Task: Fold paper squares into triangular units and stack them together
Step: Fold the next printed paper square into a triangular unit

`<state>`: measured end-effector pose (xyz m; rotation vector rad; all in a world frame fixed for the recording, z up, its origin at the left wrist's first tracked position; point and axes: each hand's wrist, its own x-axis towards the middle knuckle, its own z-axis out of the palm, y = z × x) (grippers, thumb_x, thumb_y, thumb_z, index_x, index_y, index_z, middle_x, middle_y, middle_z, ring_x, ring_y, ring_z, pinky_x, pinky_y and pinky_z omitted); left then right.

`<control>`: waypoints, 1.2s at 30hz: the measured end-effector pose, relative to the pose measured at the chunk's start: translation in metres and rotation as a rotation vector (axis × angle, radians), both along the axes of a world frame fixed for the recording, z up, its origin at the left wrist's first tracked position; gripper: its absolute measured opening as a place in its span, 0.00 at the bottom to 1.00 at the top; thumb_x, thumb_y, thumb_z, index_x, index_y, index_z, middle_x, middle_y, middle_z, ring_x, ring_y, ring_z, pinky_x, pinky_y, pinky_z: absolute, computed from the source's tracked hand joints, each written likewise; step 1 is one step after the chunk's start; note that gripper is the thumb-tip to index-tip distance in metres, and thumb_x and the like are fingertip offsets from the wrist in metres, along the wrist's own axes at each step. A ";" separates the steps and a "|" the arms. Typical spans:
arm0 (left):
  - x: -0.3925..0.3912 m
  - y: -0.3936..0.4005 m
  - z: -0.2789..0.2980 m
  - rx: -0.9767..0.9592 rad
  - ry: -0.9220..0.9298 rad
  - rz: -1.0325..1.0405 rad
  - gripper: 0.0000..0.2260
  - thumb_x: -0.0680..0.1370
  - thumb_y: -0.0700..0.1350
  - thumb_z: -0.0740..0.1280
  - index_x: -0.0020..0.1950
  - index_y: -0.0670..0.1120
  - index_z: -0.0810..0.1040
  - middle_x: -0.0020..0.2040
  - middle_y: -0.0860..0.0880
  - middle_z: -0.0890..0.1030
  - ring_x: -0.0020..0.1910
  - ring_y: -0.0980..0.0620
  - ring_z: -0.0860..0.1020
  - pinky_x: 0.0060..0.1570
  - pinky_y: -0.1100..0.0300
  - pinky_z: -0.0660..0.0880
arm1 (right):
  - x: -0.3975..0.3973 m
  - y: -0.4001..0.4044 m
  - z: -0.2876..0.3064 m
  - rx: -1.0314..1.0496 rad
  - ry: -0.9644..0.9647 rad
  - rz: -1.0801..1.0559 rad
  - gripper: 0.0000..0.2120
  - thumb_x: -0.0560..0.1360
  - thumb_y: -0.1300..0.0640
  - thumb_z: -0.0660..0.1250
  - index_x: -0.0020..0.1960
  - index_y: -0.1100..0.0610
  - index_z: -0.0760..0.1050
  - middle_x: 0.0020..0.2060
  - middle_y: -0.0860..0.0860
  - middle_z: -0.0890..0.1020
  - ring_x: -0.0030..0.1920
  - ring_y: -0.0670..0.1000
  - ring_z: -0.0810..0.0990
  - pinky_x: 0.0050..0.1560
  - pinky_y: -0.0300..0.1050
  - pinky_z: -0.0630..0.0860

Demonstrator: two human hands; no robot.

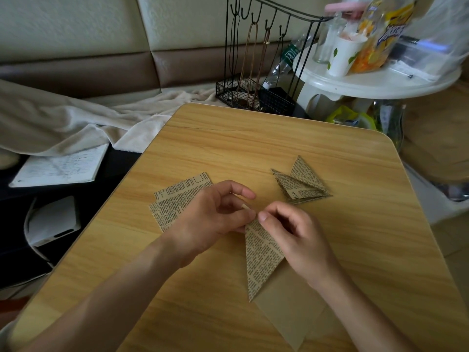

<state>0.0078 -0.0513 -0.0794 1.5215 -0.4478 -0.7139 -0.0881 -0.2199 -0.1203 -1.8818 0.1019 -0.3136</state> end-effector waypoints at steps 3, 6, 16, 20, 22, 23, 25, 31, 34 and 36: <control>0.001 0.000 -0.001 -0.009 0.030 0.035 0.12 0.76 0.34 0.74 0.59 0.40 0.79 0.42 0.44 0.84 0.42 0.51 0.83 0.46 0.61 0.81 | -0.001 -0.002 0.000 0.006 0.007 0.012 0.14 0.78 0.46 0.68 0.40 0.54 0.77 0.29 0.51 0.73 0.32 0.49 0.70 0.33 0.54 0.67; 0.002 0.000 -0.004 -0.027 0.058 0.104 0.11 0.76 0.35 0.74 0.57 0.40 0.80 0.42 0.46 0.84 0.43 0.51 0.83 0.47 0.59 0.82 | -0.001 -0.001 0.001 0.018 0.022 0.024 0.12 0.78 0.47 0.69 0.40 0.54 0.77 0.29 0.47 0.72 0.31 0.48 0.69 0.32 0.49 0.66; 0.009 0.001 -0.006 -0.109 0.222 0.209 0.11 0.75 0.36 0.74 0.57 0.41 0.80 0.43 0.43 0.83 0.41 0.50 0.83 0.43 0.62 0.80 | -0.001 -0.005 0.003 0.052 0.047 0.073 0.11 0.77 0.47 0.69 0.40 0.52 0.76 0.30 0.44 0.71 0.32 0.46 0.67 0.34 0.47 0.65; 0.006 -0.002 -0.007 -0.142 0.282 0.239 0.12 0.75 0.37 0.74 0.57 0.40 0.78 0.42 0.43 0.83 0.41 0.51 0.82 0.42 0.62 0.80 | -0.001 -0.003 0.003 0.072 0.047 0.057 0.12 0.77 0.48 0.70 0.39 0.53 0.76 0.30 0.47 0.72 0.33 0.48 0.68 0.34 0.53 0.65; 0.005 -0.003 -0.007 -0.112 0.258 0.214 0.15 0.73 0.40 0.76 0.58 0.39 0.78 0.44 0.42 0.83 0.43 0.50 0.83 0.43 0.60 0.81 | -0.001 -0.002 0.002 0.074 0.047 0.045 0.13 0.77 0.47 0.69 0.39 0.53 0.75 0.29 0.47 0.71 0.32 0.49 0.67 0.34 0.54 0.65; 0.005 -0.003 -0.007 -0.090 0.237 0.182 0.18 0.72 0.42 0.77 0.59 0.39 0.78 0.44 0.42 0.84 0.43 0.49 0.83 0.44 0.59 0.81 | -0.001 -0.002 0.002 0.067 0.045 0.040 0.13 0.77 0.46 0.69 0.39 0.53 0.75 0.29 0.46 0.70 0.32 0.48 0.67 0.34 0.53 0.65; 0.004 -0.002 -0.007 -0.035 0.176 0.112 0.20 0.70 0.45 0.79 0.58 0.40 0.79 0.44 0.43 0.84 0.43 0.47 0.82 0.44 0.57 0.80 | -0.001 -0.001 0.003 0.057 0.040 0.027 0.13 0.77 0.46 0.69 0.39 0.53 0.75 0.29 0.45 0.69 0.32 0.47 0.66 0.33 0.51 0.64; 0.003 -0.002 -0.008 -0.009 0.133 0.151 0.12 0.70 0.45 0.78 0.50 0.41 0.84 0.42 0.44 0.84 0.43 0.48 0.82 0.45 0.55 0.78 | -0.001 -0.003 0.005 0.033 0.036 0.054 0.15 0.78 0.45 0.66 0.40 0.54 0.75 0.29 0.44 0.69 0.32 0.47 0.67 0.34 0.50 0.65; 0.005 -0.002 -0.008 -0.036 0.175 0.218 0.15 0.69 0.47 0.78 0.51 0.42 0.82 0.42 0.44 0.84 0.44 0.47 0.80 0.50 0.51 0.75 | -0.001 -0.004 0.004 0.026 0.042 0.070 0.14 0.78 0.45 0.67 0.38 0.51 0.73 0.28 0.43 0.69 0.31 0.45 0.66 0.33 0.42 0.64; 0.005 -0.003 -0.010 -0.044 0.193 0.253 0.11 0.72 0.45 0.77 0.50 0.43 0.82 0.42 0.44 0.83 0.43 0.47 0.80 0.51 0.50 0.75 | -0.001 -0.005 0.003 0.018 0.046 0.079 0.13 0.78 0.44 0.67 0.39 0.50 0.73 0.29 0.43 0.69 0.31 0.45 0.66 0.33 0.43 0.64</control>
